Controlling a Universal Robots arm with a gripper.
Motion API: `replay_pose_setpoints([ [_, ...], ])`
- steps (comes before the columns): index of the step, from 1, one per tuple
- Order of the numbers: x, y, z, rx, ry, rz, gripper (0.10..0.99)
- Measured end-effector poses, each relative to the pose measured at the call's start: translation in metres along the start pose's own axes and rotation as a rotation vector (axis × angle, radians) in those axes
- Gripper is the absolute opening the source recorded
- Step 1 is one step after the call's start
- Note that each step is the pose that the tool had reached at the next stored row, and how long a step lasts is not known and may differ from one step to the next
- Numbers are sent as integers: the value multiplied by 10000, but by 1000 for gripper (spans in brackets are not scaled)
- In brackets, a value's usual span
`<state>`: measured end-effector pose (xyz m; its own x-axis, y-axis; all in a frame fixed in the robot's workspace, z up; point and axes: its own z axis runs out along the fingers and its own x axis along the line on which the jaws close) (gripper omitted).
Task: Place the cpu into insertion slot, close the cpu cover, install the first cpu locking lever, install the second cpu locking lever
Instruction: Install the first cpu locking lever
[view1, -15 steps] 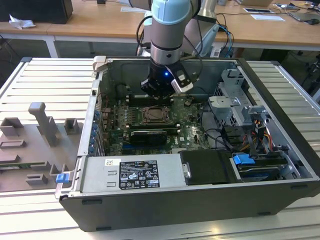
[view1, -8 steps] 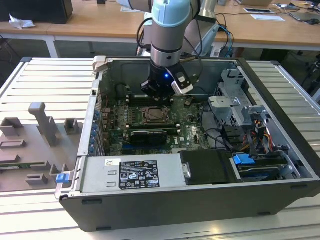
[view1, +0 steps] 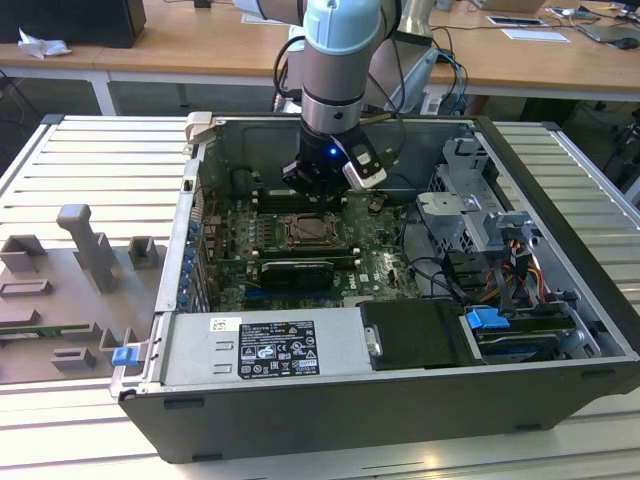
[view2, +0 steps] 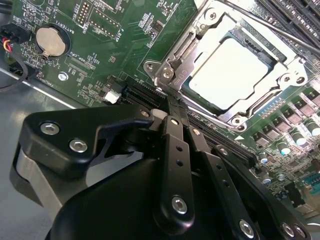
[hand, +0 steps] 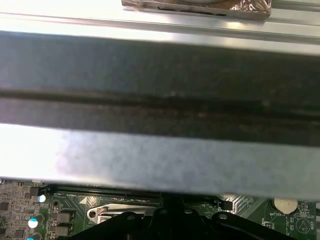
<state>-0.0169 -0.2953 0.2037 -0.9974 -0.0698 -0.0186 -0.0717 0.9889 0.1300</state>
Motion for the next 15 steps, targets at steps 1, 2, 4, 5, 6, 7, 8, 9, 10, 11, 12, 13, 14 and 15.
replay_pose_setpoints([
  [1, 0, -1, -1, 27, 3, -1, 106],
  [2, 0, -1, 0, 43, 4, -2, 106],
  [4, 1, -1, 1, 58, 7, -1, 106],
  [5, 0, -1, 1, 62, 7, -1, 106],
  [6, 1, -1, 3, 66, 7, -1, 106],
  [7, 1, -1, 4, 68, 6, -1, 106],
  [8, 0, -1, 5, 72, 7, -1, 106],
  [9, 1, -2, 7, 76, 7, -1, 106],
  [10, 1, -2, 8, 79, 7, -1, 106],
  [11, 0, -2, 11, 84, 7, -2, 106],
  [12, 0, -1, 15, 79, 5, -2, 106],
  [13, 0, -2, 16, 83, 5, -1, 106],
  [14, 0, -2, 17, 90, 7, -1, 106],
  [15, 1, -3, 18, 93, 9, -2, 106],
])
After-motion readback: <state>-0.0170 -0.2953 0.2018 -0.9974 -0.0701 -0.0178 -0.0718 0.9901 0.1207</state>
